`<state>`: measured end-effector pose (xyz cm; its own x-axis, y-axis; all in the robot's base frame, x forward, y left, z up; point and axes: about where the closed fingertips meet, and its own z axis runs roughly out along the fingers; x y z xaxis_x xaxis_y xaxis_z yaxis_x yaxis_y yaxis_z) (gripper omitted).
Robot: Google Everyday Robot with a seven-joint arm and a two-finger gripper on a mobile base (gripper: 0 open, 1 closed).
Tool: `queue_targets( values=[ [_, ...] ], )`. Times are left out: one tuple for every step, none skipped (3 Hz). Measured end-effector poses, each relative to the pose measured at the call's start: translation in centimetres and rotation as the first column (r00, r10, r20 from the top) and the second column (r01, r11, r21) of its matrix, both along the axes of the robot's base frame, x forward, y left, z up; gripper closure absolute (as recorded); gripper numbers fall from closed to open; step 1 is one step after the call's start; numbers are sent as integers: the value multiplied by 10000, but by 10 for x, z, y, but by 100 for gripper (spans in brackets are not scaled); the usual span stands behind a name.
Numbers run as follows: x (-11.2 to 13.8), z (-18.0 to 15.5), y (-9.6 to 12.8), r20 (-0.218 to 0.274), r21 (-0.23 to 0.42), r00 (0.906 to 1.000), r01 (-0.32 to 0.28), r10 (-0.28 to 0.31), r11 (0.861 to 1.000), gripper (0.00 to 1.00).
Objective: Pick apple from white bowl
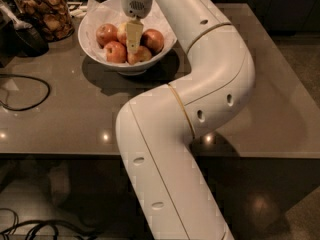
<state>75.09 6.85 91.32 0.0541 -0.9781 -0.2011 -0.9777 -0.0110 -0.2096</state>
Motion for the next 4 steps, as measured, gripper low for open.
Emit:
queue_targets(
  values=[
    [0,0,0,0,0,10000,0,0,10000,62],
    [0,0,0,0,0,10000,0,0,10000,84],
    [0,0,0,1,0,10000,0,0,10000,100],
    [0,0,0,1,1,10000,0,0,10000,100]
  ],
)
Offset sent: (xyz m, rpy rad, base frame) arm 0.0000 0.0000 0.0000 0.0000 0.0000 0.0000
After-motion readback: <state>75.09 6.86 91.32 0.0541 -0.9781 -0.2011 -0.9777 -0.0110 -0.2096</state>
